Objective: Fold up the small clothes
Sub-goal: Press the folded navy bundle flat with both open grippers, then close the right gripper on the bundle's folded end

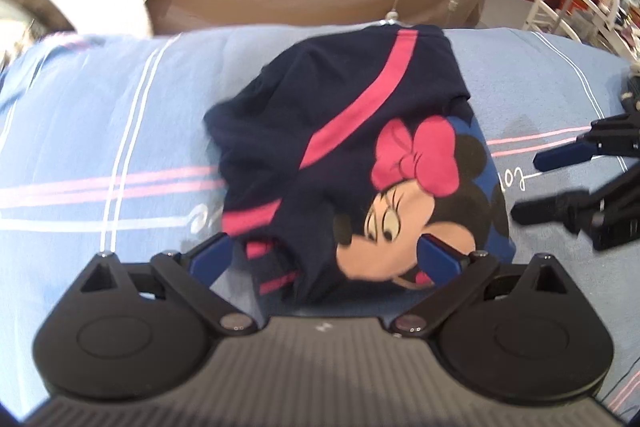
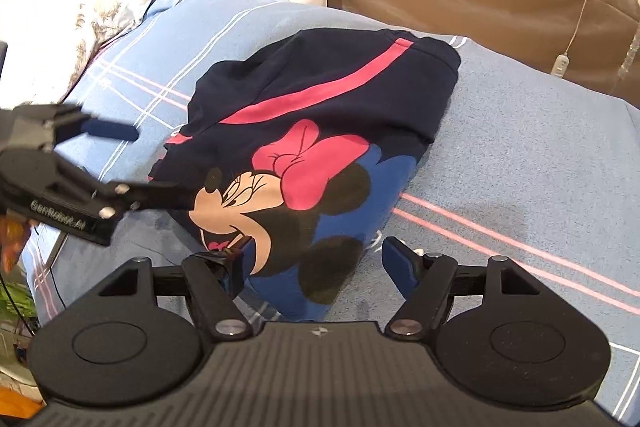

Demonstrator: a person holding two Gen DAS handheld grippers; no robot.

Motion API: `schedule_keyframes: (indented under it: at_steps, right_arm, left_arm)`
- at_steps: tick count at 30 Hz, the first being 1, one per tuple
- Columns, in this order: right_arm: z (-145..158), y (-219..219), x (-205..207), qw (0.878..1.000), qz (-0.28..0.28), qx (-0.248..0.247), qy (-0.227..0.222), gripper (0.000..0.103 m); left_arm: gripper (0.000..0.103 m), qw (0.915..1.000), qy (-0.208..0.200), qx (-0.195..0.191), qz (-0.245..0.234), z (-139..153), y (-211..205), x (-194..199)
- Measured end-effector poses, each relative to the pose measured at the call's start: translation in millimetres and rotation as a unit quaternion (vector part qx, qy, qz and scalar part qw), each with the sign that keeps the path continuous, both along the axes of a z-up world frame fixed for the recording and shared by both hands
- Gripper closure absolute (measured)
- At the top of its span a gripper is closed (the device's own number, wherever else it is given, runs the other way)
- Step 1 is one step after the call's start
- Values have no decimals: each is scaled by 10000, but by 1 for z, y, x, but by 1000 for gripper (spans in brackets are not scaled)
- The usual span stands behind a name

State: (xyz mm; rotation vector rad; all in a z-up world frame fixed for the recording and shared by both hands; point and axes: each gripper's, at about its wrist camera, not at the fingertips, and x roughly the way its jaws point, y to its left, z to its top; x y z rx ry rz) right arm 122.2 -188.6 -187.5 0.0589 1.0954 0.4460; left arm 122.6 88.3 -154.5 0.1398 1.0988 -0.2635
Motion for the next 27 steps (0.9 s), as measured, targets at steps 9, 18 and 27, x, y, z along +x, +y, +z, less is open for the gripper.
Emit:
schedule_keyframes:
  at_steps: [9, 18, 27]
  right_arm:
    - [0, -16, 12, 9986, -386, 348, 138, 0]
    - [-16, -35, 18, 9922, -971, 667, 401, 0]
    - [-24, -44, 19, 9885, -1136, 836, 537, 0]
  left_arm:
    - [3, 9779, 494, -1450, 1426, -26, 49, -43]
    - [3, 9528, 383, -2331, 1906, -51, 60, -49]
    - [5, 8962, 237, -3621, 2550, -85, 57, -32]
